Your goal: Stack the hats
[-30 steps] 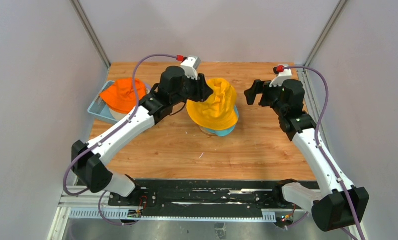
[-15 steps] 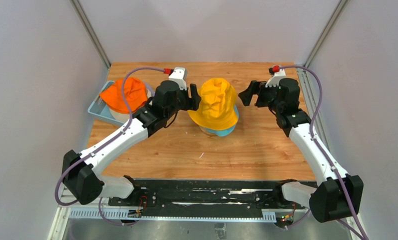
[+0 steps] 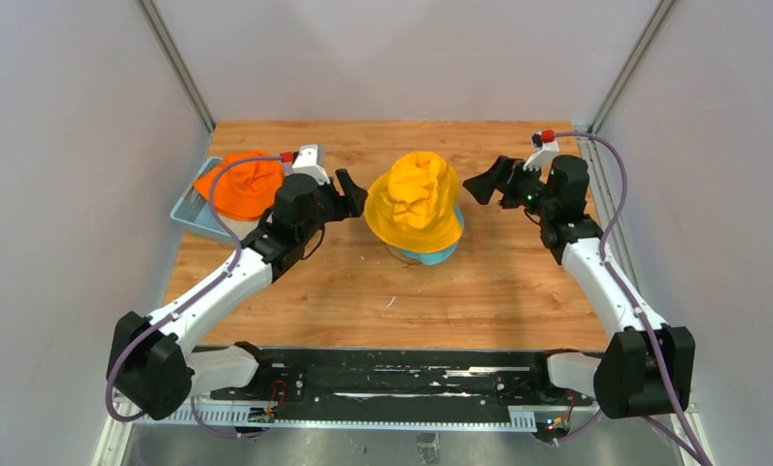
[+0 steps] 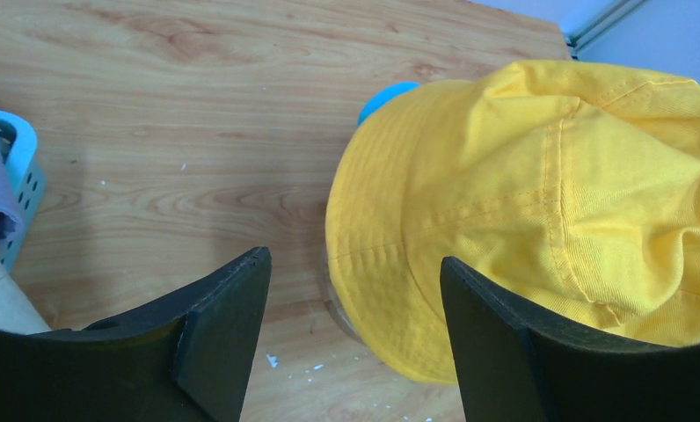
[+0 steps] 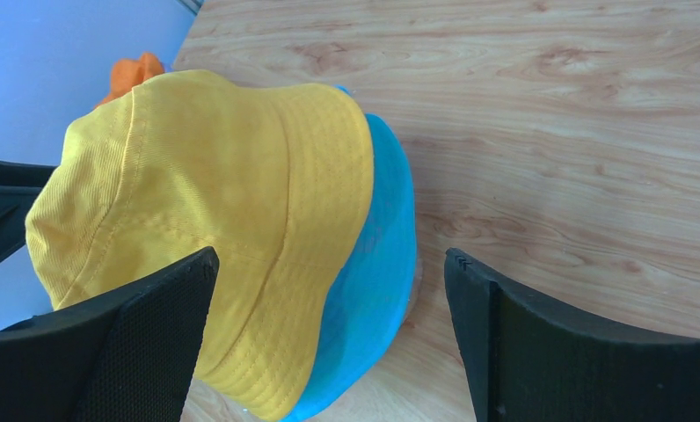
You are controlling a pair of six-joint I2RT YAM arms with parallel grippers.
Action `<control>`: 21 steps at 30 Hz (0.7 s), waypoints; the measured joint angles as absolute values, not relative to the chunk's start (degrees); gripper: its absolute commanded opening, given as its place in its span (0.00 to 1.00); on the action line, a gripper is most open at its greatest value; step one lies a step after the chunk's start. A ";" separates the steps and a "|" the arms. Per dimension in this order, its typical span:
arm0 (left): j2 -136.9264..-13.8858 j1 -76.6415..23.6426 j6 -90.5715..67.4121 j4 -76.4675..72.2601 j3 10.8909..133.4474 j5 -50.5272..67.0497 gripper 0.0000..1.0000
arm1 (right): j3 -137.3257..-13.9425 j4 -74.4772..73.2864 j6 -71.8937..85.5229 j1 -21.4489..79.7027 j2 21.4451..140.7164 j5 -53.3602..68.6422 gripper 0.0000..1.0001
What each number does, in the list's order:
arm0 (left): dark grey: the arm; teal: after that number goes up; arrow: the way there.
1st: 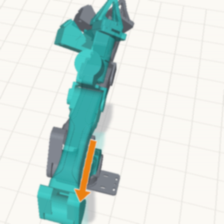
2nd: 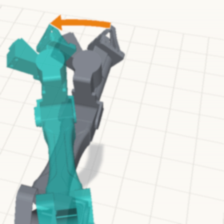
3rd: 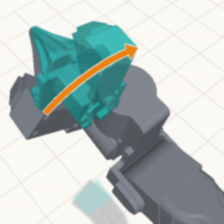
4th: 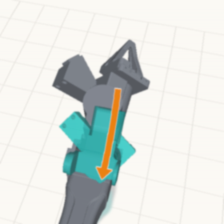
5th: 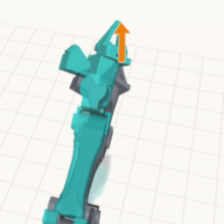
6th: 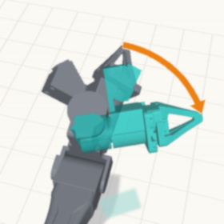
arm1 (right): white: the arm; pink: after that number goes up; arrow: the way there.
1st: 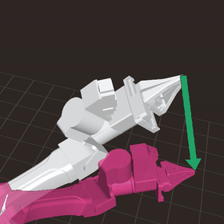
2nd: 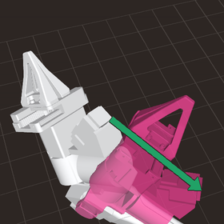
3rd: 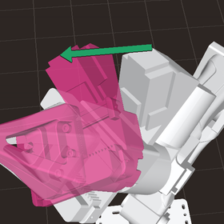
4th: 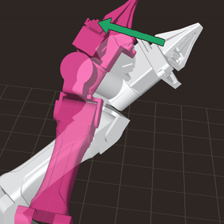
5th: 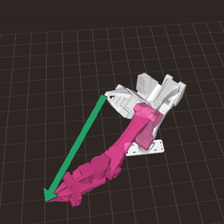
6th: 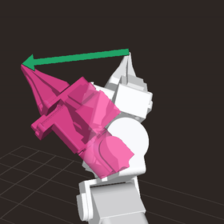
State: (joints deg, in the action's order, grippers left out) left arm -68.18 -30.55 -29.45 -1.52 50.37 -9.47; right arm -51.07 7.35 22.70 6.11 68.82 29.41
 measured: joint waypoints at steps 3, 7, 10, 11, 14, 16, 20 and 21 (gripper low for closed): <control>-67.88 -30.41 -30.48 -3.40 48.71 -8.34 0.75 | -50.54 9.21 24.25 5.72 70.24 31.44 0.98; -67.88 -29.54 -31.94 -5.80 46.46 -6.42 0.75 | -49.71 12.67 26.68 4.86 72.64 34.68 0.97; -67.88 -28.32 -33.45 -8.43 44.27 -4.86 0.75 | -47.75 17.61 30.15 3.36 74.41 38.02 0.94; -67.88 -27.77 -34.13 -9.54 43.29 -4.08 0.75 | -47.22 19.16 31.24 2.90 75.00 39.05 0.94; -67.88 -26.79 -35.46 -11.49 41.19 -2.74 0.75 | -46.28 24.32 34.96 1.76 77.78 42.59 0.91; -67.88 -26.50 -36.07 -12.36 40.34 -2.17 0.75 | -46.06 27.27 37.08 1.48 79.83 44.66 0.89; -67.88 -26.37 -37.06 -14.63 39.20 -1.10 0.75 | -45.52 34.37 42.04 1.37 83.83 48.75 0.86; -67.88 -26.35 -37.28 -15.38 38.89 -0.95 0.75 | -45.34 36.29 43.29 1.37 84.90 49.71 0.84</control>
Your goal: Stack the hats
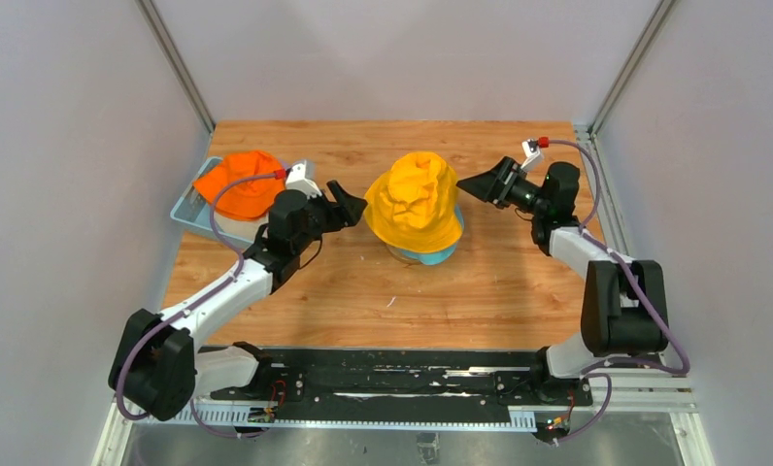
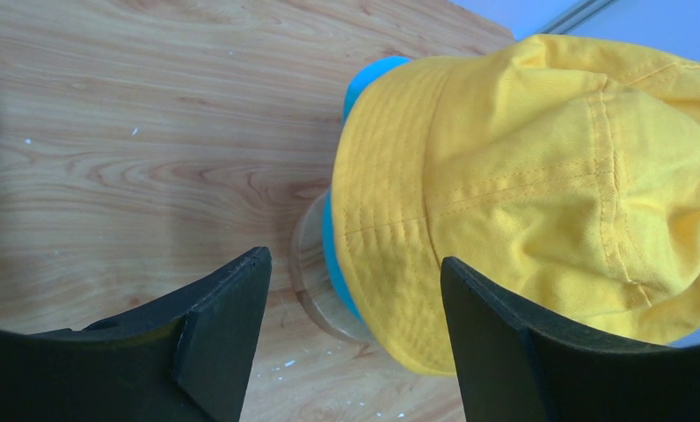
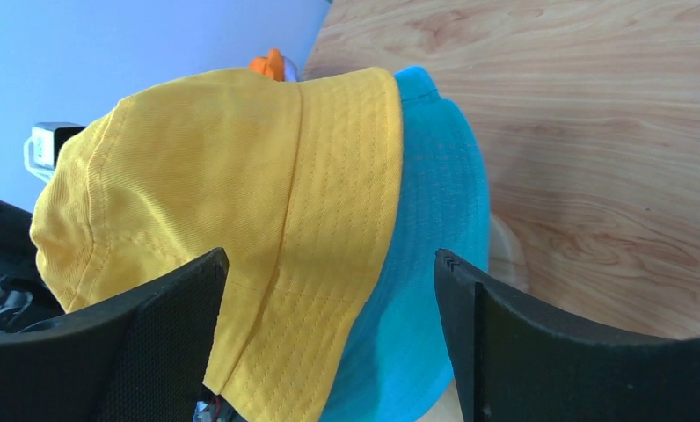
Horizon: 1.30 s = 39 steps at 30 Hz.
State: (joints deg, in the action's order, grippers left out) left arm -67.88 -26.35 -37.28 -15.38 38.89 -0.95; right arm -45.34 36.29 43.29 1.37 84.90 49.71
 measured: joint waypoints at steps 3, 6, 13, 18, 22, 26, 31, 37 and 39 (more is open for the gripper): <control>-67.88 -26.33 -37.98 -17.10 38.04 -0.34 0.75 | -44.93 41.76 47.07 1.34 88.03 52.03 0.82; -67.94 -26.30 -38.52 -18.57 37.23 0.05 0.75 | -44.45 47.42 50.59 1.34 90.76 53.87 0.78; -69.28 -26.15 -39.46 -20.78 36.84 0.64 0.75 | -44.14 64.01 61.17 1.34 98.28 57.32 0.69; -70.67 -26.06 -39.46 -21.39 36.84 0.93 0.75 | -44.18 78.52 71.53 1.34 105.56 58.94 0.66; -72.18 -26.04 -39.53 -21.96 36.84 1.10 0.75 | -44.18 83.09 75.90 1.34 108.01 59.61 0.62; -73.52 -26.04 -39.66 -22.63 36.84 1.34 0.75 | -44.18 86.02 77.43 1.34 107.92 60.16 0.52; -74.89 -26.04 -39.88 -23.24 36.95 1.78 0.75 | -44.18 87.15 78.54 1.34 107.92 60.66 0.28; -76.07 -26.04 -40.10 -23.99 37.30 2.17 0.75 | -44.18 87.50 79.20 1.34 107.92 61.32 0.04; -76.34 -26.04 -40.14 -24.14 37.30 2.31 0.75 | -44.18 87.61 79.29 1.32 107.92 61.34 0.01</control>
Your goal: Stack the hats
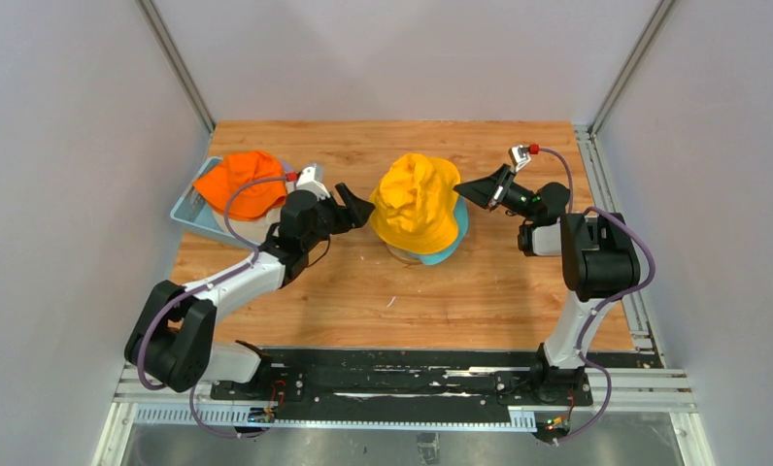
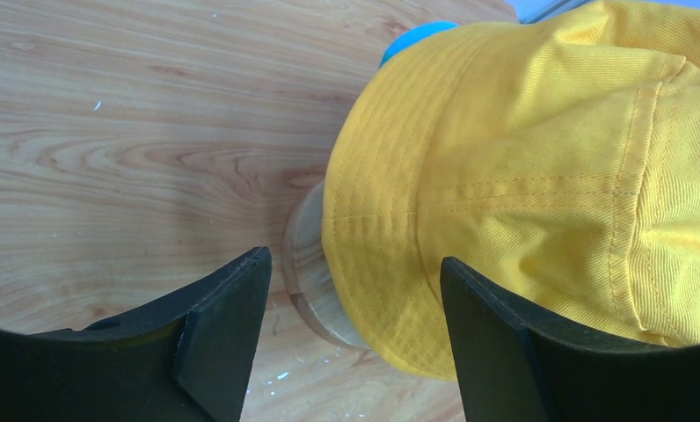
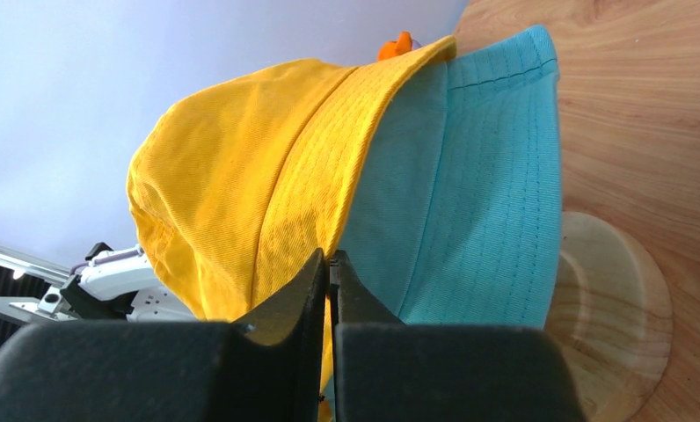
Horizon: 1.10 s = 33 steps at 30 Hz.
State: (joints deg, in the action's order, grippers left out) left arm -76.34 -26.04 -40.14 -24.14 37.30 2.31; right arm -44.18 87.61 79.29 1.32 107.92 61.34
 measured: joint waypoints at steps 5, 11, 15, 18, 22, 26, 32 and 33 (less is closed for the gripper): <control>-76.47 -26.04 -40.14 -24.36 37.63 2.39 0.75 | -43.99 87.61 79.31 1.26 107.92 61.30 0.01; -76.47 -26.04 -40.32 -24.40 37.93 2.42 0.74 | -41.39 80.77 73.30 -0.05 106.21 60.25 0.01; -76.58 -26.04 -40.34 -24.40 37.95 2.52 0.75 | -40.23 67.42 64.36 -0.21 100.68 58.08 0.01; -77.21 -26.04 -40.51 -24.45 38.26 2.79 0.75 | -40.25 57.76 57.19 -0.21 96.14 55.83 0.00; -78.76 -26.04 -40.75 -25.32 38.68 3.40 0.75 | -40.49 48.25 50.57 -0.21 93.93 53.15 0.01; -79.96 -26.04 -40.97 -25.71 39.00 3.77 0.74 | -40.51 41.91 47.00 -0.21 94.13 51.11 0.01; -80.20 -26.04 -40.97 -26.09 39.03 3.81 0.74 | -40.56 38.87 44.95 -0.21 94.15 50.74 0.01; -80.20 -26.04 -40.97 -26.09 39.03 3.79 0.74 | -40.56 38.61 44.75 -0.21 94.15 50.72 0.01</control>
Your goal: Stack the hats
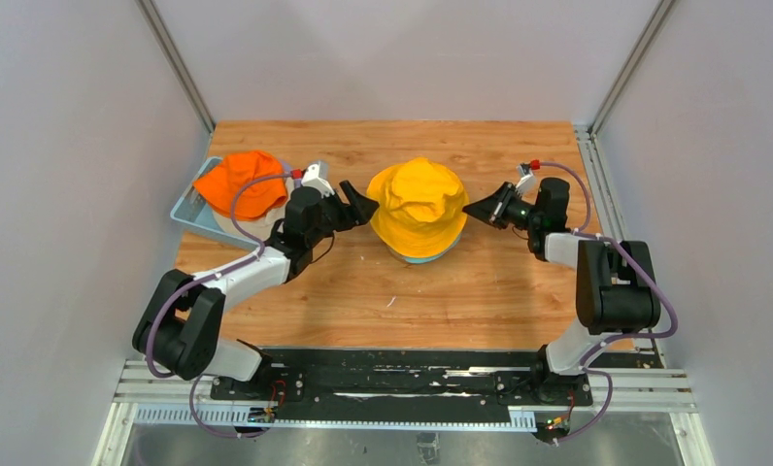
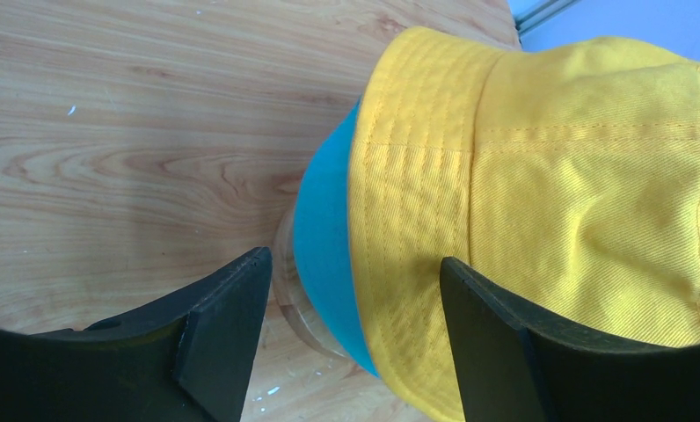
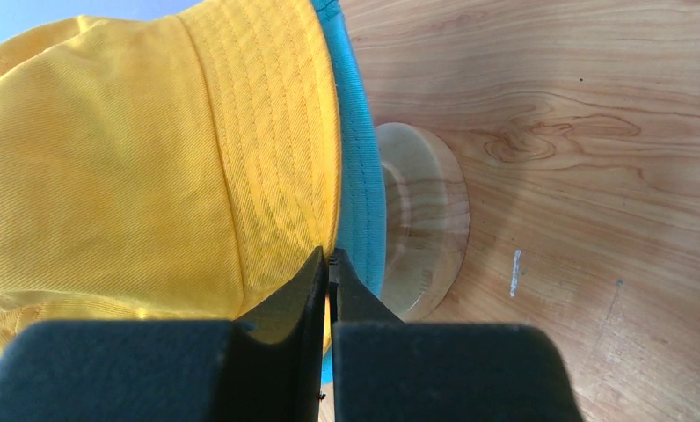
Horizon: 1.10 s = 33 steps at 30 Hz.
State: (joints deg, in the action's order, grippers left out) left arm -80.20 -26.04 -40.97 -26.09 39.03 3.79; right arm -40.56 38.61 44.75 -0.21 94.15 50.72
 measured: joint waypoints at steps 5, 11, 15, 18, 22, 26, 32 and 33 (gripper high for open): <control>-79.46 -26.04 -40.71 -25.52 39.03 2.42 0.75 | -40.56 37.01 43.55 -0.21 93.43 50.22 0.38; -73.60 -26.04 -37.82 -16.45 41.08 -5.15 0.76 | -41.60 26.89 38.46 -0.25 84.16 45.06 0.59; -70.85 -26.00 -35.07 -9.10 45.93 -11.14 0.76 | -45.10 19.86 33.78 -0.25 77.10 40.91 0.59; -68.53 -26.00 -32.82 -4.16 48.53 -16.32 0.76 | -47.48 14.79 30.46 -0.25 73.71 37.67 0.60; -67.75 -26.00 -29.76 3.79 52.90 -26.11 0.80 | -49.30 7.27 26.15 -0.23 70.76 32.42 0.63; -69.47 -25.82 -29.15 11.20 57.36 -36.99 0.82 | -51.75 0.67 22.72 -0.23 69.84 28.73 0.63; -74.52 -20.82 -34.28 19.62 63.55 -44.16 0.77 | -54.39 -4.67 19.49 -0.23 69.43 26.87 0.63; -75.64 -18.85 -36.01 21.17 64.88 -44.21 0.76 | -54.54 -5.17 19.18 -0.23 69.38 26.83 0.63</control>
State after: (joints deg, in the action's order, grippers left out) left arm -75.64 -18.85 -36.01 21.17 64.88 -44.21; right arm -54.54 -5.17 19.18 -0.23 69.38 26.83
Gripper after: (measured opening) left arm 0.778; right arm 0.633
